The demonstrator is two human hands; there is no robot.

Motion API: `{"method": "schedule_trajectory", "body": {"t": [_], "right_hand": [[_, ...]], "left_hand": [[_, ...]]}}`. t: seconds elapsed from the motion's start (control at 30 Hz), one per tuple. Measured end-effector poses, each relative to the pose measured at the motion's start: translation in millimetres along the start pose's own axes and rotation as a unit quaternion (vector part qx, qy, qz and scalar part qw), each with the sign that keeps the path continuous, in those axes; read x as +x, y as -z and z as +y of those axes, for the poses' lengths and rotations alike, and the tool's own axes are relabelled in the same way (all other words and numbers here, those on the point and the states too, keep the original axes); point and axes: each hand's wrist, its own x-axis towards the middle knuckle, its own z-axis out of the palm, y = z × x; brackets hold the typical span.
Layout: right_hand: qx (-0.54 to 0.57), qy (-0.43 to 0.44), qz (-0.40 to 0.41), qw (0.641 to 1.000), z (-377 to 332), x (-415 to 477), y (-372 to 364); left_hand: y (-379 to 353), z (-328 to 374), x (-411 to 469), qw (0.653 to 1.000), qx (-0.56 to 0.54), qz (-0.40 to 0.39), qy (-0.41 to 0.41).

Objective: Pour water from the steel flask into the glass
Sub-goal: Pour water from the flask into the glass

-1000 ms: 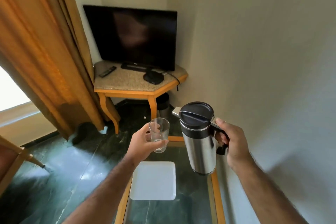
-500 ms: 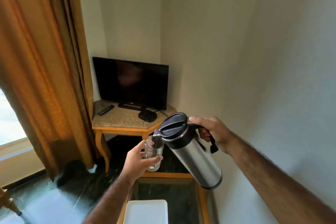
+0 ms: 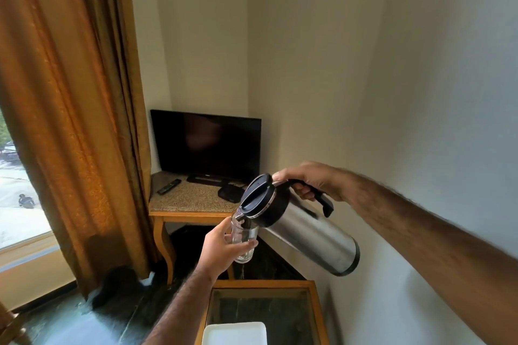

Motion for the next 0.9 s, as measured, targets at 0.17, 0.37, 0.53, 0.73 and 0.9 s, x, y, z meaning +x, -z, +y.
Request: {"method": "schedule_trajectory", "body": {"t": [0.17, 0.37, 0.53, 0.73, 0.9], "right_hand": [[-0.049, -0.012, -0.019, 0.999, -19.8, 2.4, 5.7], [-0.099, -0.035, -0.045, 0.994, -38.2, 4.8, 9.3], [-0.129, -0.065, -0.054, 0.988, -53.0, 8.6, 11.4], [-0.163, -0.072, -0.091, 0.98, -64.6, 13.4, 9.6], [-0.187, -0.078, -0.091, 0.975, -67.3, 17.9, 4.4]], "left_hand": [[4.2, -5.6, -1.0, 1.0, 0.002, 0.011, 0.005], [5.6, -8.7, -2.8, 1.0, -0.004, 0.016, 0.0], [4.6, -10.9, -3.2, 1.0, -0.015, 0.011, 0.003], [2.3, -10.1, -7.4, 1.0, -0.012, 0.004, 0.001], [2.2, -9.6, -7.1, 1.0, -0.023, 0.008, 0.001]]}}
